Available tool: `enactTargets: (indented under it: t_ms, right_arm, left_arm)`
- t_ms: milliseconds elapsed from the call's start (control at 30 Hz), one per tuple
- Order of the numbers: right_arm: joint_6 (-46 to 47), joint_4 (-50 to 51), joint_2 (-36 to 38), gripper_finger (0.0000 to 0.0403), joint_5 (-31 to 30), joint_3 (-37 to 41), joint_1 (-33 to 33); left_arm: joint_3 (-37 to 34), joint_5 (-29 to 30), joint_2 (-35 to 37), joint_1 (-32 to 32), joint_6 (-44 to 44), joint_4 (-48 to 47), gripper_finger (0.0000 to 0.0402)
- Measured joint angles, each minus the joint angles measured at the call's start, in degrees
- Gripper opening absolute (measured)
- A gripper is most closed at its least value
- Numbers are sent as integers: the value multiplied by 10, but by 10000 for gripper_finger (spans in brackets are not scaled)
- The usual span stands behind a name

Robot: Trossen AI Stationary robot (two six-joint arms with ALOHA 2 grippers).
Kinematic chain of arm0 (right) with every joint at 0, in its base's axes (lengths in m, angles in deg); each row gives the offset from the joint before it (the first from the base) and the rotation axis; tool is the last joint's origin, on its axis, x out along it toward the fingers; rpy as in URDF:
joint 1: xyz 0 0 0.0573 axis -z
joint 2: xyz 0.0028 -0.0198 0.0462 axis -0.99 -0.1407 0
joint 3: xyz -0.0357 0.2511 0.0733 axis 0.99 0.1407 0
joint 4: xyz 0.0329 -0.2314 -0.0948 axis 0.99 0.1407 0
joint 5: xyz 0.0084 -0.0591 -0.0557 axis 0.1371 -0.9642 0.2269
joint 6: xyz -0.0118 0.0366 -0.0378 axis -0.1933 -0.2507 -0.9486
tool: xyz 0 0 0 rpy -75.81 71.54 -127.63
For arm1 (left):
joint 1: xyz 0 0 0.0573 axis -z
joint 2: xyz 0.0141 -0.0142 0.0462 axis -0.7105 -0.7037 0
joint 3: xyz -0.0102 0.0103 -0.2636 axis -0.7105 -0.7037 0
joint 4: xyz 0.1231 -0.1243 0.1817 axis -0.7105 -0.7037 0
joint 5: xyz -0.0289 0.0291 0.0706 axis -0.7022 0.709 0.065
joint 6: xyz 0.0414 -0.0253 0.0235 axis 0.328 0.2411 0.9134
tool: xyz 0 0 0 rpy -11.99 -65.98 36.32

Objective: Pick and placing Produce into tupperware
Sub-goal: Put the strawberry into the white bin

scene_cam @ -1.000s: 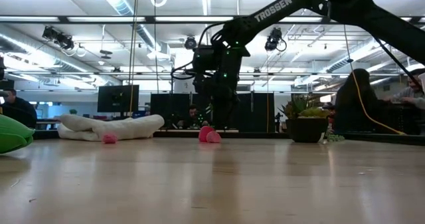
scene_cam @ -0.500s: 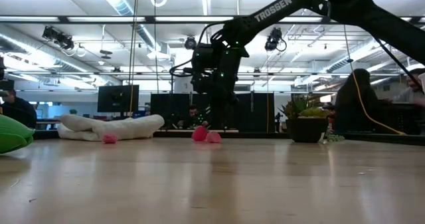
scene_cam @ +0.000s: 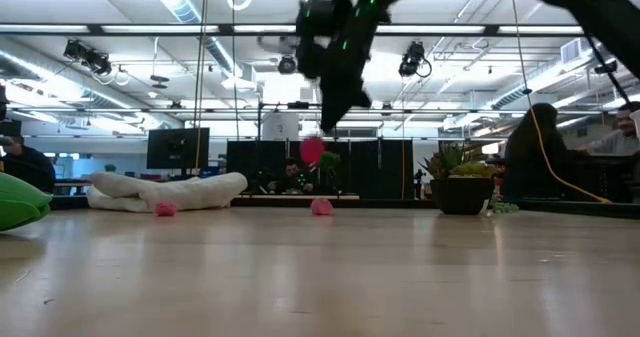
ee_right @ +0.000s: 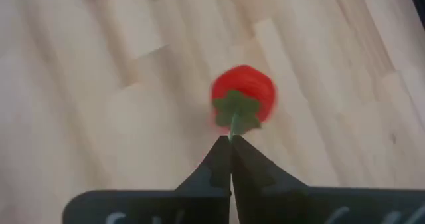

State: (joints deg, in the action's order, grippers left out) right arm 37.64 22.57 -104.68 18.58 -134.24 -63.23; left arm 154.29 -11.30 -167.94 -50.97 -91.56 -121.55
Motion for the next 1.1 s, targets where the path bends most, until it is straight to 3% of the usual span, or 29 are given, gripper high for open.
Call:
enactTargets:
  t_ms: [133,300,533,733,900,1100]
  right_arm:
    - [48,76,67,1,-30,0,-44]
    - [174,177,141,0,-36,0,-128]
    - [416,264,197,0,-71,0,-293]
    - [632,263,203,0,-75,47,-405]
    - [814,250,204,0,23,157,-480]
    - [913,148,204,0,137,277,-543]
  left_arm:
    - [0,0,0,1,0,0,172]
    - [0,0,0,0,0,0,172]
    - [0,5,0,0,-2,1,172]
    - [0,4,0,0,-2,4,172]
    - [0,4,0,1,-1,4,172]
    - [0,5,0,0,10,4,172]
